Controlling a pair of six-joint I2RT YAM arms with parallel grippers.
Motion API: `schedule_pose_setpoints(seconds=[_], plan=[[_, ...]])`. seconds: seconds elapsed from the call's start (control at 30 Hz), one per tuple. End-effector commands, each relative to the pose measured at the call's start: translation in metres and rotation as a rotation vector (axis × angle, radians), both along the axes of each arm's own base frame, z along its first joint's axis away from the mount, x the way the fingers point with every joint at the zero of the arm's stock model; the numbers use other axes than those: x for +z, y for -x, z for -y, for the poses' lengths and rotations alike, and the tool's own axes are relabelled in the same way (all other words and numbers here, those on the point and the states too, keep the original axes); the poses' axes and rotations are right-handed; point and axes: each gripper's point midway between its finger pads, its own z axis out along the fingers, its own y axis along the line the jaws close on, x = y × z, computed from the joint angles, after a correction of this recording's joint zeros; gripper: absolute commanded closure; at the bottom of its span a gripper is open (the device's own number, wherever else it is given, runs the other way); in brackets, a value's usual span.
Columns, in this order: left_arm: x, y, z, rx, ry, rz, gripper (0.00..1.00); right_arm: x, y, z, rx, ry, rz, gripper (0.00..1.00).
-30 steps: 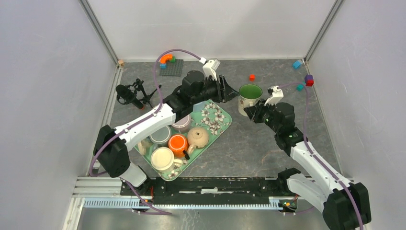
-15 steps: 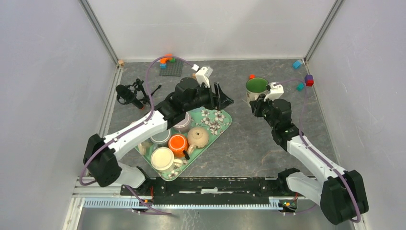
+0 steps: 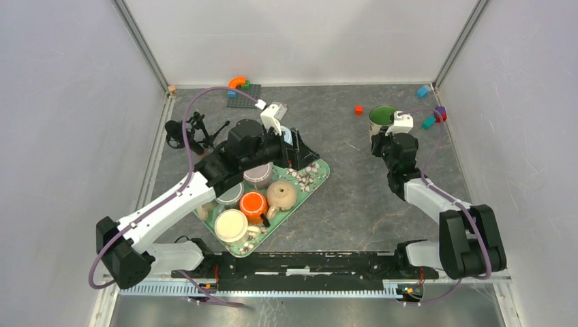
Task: Turn the mug right side up
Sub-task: Place the cup at the corner of the board.
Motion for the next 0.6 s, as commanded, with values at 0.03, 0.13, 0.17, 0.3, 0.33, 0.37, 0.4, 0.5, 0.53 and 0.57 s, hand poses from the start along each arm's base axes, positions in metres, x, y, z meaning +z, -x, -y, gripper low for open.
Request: schedule_pose_setpoints(seconds=[0.03, 0.13, 0.17, 0.3, 0.33, 0.37, 0.4, 0.5, 0.53, 0.57], plan=[[-0.001, 0.015, -0.017, -0.025, -0.052, 0.043, 0.0, 0.1, -0.045, 0.017, -0.023, -0.086, 0.352, 1.0], [-0.001, 0.019, -0.021, -0.03, -0.059, 0.048, 0.0, 0.092, -0.057, 0.026, -0.026, -0.122, 0.337, 1.0], [-0.001, 0.02, -0.022, -0.032, -0.06, 0.046, 0.0, 0.089, -0.061, 0.03, -0.035, -0.131, 0.334, 1.0], [-0.004, 0.026, -0.023, -0.049, -0.059, 0.032, 0.0, 0.081, -0.076, 0.032, -0.011, -0.174, 0.322, 1.0], [-0.005, 0.027, -0.023, -0.049, -0.06, 0.033, 0.0, 0.077, -0.08, 0.032, -0.007, -0.181, 0.319, 1.0], [-0.005, 0.027, -0.024, -0.048, -0.061, 0.031, 0.0, 0.077, -0.083, 0.031, 0.004, -0.192, 0.321, 1.0], [-0.005, 0.027, -0.025, -0.047, -0.062, 0.033, 0.0, 0.072, -0.087, 0.029, 0.012, -0.202, 0.314, 1.0], [-0.004, 0.03, -0.027, -0.049, -0.064, 0.033, 0.0, 0.063, -0.099, 0.022, 0.043, -0.223, 0.296, 1.0], [-0.003, 0.031, -0.028, -0.053, -0.064, 0.035, 0.0, 0.059, -0.104, 0.021, 0.051, -0.227, 0.287, 1.0], [-0.002, 0.032, -0.028, -0.055, -0.062, 0.034, 0.0, 0.052, -0.107, 0.02, 0.055, -0.229, 0.269, 0.99]])
